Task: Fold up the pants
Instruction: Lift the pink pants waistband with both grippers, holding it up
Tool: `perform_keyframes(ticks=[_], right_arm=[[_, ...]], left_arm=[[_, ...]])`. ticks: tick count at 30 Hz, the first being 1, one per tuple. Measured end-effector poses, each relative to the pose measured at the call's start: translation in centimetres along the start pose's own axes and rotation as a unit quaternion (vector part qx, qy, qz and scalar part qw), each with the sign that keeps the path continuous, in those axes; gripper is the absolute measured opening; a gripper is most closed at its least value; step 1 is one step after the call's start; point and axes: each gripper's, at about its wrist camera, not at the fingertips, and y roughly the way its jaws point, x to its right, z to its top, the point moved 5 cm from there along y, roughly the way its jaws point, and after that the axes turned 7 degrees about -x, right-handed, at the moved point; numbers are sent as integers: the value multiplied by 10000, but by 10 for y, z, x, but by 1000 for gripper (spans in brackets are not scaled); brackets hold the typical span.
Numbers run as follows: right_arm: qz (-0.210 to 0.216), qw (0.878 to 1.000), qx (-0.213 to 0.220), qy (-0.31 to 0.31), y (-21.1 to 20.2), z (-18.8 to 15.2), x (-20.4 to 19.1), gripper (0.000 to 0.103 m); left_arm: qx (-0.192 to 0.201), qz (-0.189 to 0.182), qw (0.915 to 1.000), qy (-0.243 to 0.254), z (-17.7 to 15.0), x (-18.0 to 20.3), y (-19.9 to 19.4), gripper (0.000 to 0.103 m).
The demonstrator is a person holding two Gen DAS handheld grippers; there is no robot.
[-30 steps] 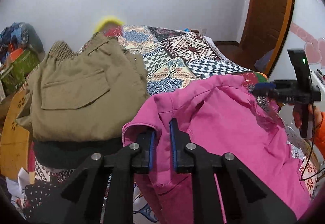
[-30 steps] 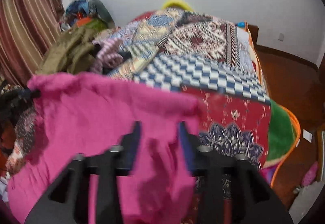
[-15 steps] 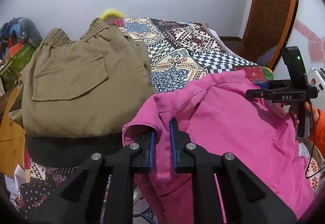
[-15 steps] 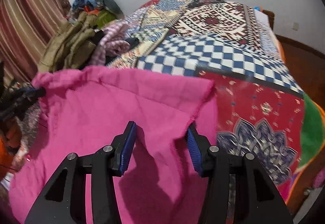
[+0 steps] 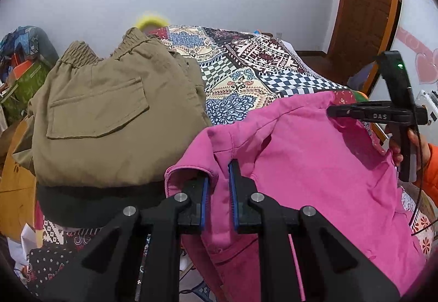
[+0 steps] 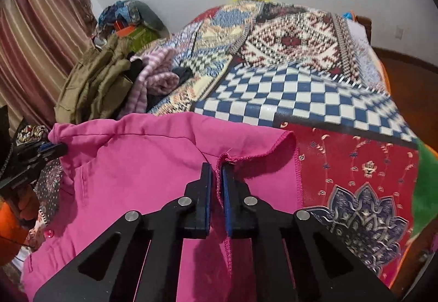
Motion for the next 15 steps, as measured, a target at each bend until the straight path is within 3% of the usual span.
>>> perform_keyframes(ticks=[12, 15], right_arm=[[54, 9971, 751, 80, -75, 11, -8, 3], [-251, 9983, 526, -53, -69, 6, -11, 4]], left_arm=[[242, -8, 9997, 68, 6, 5, -39, 13], [304, 4, 9994, 181, 5, 10, -50, 13]])
